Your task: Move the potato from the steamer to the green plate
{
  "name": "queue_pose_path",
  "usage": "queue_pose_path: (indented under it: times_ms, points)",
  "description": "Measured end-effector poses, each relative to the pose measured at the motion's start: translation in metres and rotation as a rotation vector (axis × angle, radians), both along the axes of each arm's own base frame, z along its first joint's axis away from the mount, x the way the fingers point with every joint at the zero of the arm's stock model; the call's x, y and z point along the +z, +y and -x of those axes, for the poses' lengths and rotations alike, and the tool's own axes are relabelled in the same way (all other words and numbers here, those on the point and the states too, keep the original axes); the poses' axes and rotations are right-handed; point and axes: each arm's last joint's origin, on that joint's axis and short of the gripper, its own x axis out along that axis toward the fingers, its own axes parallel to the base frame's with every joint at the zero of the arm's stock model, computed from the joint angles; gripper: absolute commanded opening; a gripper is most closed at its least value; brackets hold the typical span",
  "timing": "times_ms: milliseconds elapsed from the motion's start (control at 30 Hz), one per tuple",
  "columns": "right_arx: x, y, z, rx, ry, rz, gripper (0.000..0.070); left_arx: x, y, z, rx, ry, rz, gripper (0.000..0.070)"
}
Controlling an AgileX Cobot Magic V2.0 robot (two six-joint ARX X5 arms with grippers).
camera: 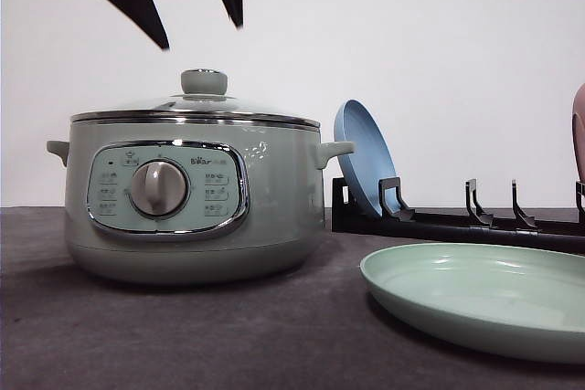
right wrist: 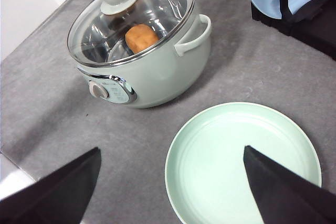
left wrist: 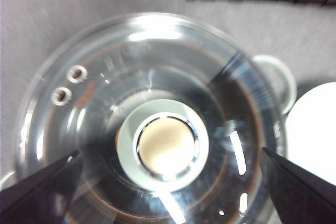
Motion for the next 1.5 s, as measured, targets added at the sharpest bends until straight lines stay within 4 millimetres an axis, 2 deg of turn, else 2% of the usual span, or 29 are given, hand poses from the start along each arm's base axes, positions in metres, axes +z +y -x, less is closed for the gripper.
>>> queue_pose_path:
  times_ms: [300, 400, 633, 800, 933, 1133, 1500]
  points:
    - [0.000, 0.000, 0.000, 0.000, -0.001, 0.000, 0.0548, -0.024, -0.009, -0.017, -0.001, 0.053, -0.031, 0.0699]
    - [0.000, 0.000, 0.000, 0.000, -0.001, 0.000, 0.0548, -0.025, -0.010, -0.018, -0.001, 0.057, -0.033, 0.0664]
    - [0.000, 0.000, 0.000, 0.000, -0.001, 0.000, 0.0548, -0.025, -0.010, -0.018, -0.001, 0.058, -0.034, 0.0659]
    - [0.000, 0.000, 0.000, 0.000, -0.001, 0.000, 0.0548, -0.026, -0.010, -0.019, -0.001, 0.059, -0.034, 0.0582]
    - [0.000, 0.000, 0.000, 0.000, -0.001, 0.000, 0.0548, -0.029, -0.011, -0.020, -0.001, 0.067, -0.038, 0.0581]
    - [0.000, 0.000, 0.000, 0.000, -0.001, 0.000, 0.0548, -0.034, -0.013, -0.023, -0.003, 0.083, -0.046, 0.0531]
    - [0.000, 0.000, 0.000, 0.000, -0.001, 0.000, 0.0548, -0.039, -0.015, -0.025, -0.010, 0.095, -0.055, 0.0179]
